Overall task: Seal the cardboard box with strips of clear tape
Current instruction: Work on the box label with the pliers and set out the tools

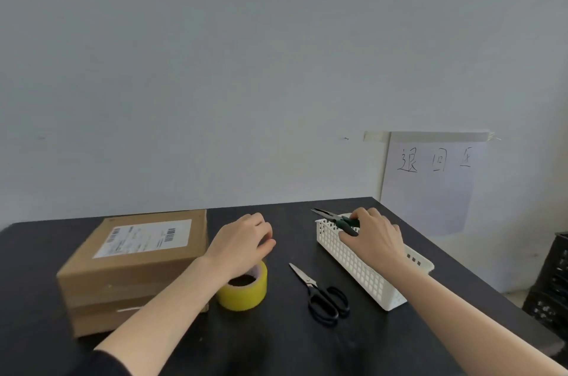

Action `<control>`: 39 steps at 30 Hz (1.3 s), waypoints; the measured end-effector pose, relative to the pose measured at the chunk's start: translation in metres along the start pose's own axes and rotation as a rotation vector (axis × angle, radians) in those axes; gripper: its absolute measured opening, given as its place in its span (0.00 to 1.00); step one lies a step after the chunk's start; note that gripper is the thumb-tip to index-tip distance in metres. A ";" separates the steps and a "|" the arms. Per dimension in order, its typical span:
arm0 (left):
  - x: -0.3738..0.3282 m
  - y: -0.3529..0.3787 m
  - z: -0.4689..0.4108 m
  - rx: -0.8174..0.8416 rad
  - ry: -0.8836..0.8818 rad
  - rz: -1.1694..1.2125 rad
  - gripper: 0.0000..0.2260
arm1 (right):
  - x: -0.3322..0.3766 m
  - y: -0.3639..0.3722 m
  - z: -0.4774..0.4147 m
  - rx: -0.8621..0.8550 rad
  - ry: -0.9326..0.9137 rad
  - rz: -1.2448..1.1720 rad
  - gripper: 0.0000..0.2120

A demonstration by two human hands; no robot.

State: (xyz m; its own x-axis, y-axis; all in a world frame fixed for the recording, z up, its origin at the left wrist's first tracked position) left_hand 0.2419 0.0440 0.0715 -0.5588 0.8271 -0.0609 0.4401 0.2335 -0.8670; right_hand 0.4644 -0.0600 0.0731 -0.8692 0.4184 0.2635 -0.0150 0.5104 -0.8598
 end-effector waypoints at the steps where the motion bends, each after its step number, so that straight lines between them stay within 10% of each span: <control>1: 0.007 -0.005 0.005 -0.013 -0.014 -0.002 0.11 | 0.010 0.002 -0.001 0.001 -0.013 -0.023 0.17; 39: 0.175 -0.085 0.156 0.032 -0.343 -0.124 0.17 | 0.270 0.074 0.029 0.182 -0.414 -0.266 0.20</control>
State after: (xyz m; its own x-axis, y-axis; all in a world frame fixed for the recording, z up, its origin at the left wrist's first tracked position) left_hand -0.0026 0.0894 0.0572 -0.8120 0.5729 -0.1119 0.3351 0.3004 -0.8930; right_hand 0.2144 0.0690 0.0676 -0.9457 -0.0592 0.3197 -0.3155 0.4046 -0.8583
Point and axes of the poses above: each hand's wrist, its own z-axis away from the middle knuckle, its own y-axis out of the palm, x = y × z, the point moved 8 cm from there along -z, towards the middle knuckle, and after that the axes turned 3 degrees about -y, right-handed, at the moved point
